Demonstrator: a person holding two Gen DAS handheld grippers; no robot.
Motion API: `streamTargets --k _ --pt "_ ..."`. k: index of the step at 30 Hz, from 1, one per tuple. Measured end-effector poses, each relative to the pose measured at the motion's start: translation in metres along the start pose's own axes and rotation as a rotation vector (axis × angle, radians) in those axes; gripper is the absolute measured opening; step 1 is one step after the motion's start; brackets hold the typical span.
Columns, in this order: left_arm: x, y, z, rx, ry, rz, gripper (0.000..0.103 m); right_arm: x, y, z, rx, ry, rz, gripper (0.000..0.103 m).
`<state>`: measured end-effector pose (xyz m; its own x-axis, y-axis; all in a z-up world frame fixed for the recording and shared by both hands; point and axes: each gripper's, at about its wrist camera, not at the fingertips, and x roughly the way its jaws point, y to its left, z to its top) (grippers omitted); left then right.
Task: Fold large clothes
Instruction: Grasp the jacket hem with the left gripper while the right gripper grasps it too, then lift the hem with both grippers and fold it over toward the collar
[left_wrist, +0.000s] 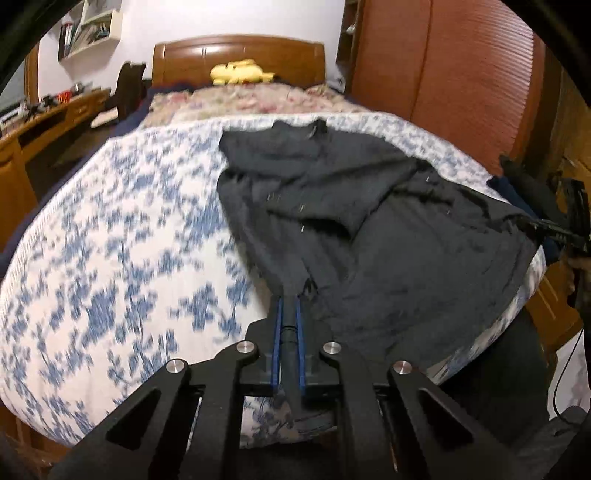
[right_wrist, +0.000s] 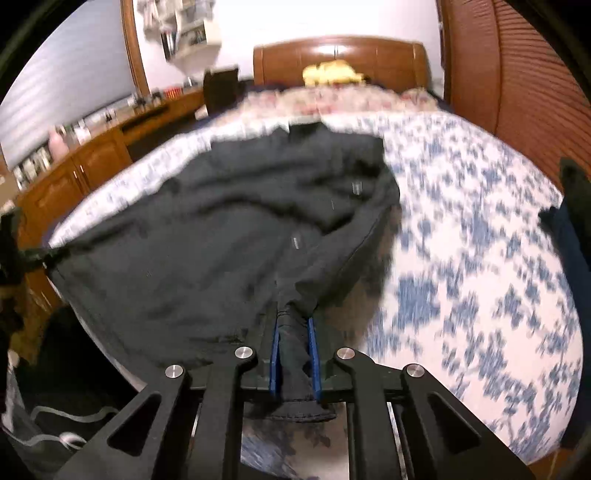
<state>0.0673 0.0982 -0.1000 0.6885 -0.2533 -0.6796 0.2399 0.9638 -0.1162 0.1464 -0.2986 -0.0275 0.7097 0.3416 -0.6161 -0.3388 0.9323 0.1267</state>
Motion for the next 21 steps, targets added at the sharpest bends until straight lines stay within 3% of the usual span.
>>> streamTargets --k 9,21 --pt "-0.049 -0.017 0.045 0.021 -0.148 -0.021 0.006 -0.051 0.003 0.037 0.028 -0.153 0.062 0.01" --pt "-0.147 -0.045 0.077 0.083 -0.332 -0.036 0.005 -0.157 0.016 0.025 -0.003 -0.318 0.107 0.01"
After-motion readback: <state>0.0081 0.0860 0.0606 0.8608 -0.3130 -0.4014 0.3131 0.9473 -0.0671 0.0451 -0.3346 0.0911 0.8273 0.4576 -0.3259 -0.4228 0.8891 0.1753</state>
